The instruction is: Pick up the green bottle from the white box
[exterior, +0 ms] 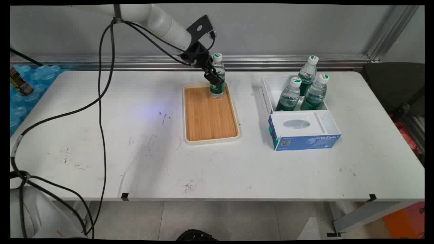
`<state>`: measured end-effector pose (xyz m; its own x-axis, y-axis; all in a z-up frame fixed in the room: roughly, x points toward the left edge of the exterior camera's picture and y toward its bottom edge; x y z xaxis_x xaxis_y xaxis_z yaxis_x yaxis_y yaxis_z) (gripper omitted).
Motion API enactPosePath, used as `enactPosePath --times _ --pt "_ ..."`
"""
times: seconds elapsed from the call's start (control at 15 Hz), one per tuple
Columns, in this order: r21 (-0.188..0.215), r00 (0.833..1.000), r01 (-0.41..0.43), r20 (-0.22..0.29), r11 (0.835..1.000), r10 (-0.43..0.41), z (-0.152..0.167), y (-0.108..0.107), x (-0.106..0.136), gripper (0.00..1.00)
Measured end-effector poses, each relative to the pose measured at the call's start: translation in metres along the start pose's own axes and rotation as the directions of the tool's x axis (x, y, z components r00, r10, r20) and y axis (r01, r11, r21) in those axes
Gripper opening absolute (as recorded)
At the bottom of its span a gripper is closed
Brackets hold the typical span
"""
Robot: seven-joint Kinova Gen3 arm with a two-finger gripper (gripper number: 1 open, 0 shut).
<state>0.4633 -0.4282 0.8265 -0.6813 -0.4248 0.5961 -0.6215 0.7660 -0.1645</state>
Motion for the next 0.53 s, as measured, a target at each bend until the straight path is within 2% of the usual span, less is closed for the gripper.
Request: enactPosePath --times 0.33,0.53 --pt "-0.013 1.0 0.002 0.004 1.0 -0.002 -0.014 0.002 -0.005 1.0" --pt "-0.022 1.0 0.012 0.026 1.0 -0.011 -0.035 0.008 -0.005 1.0"
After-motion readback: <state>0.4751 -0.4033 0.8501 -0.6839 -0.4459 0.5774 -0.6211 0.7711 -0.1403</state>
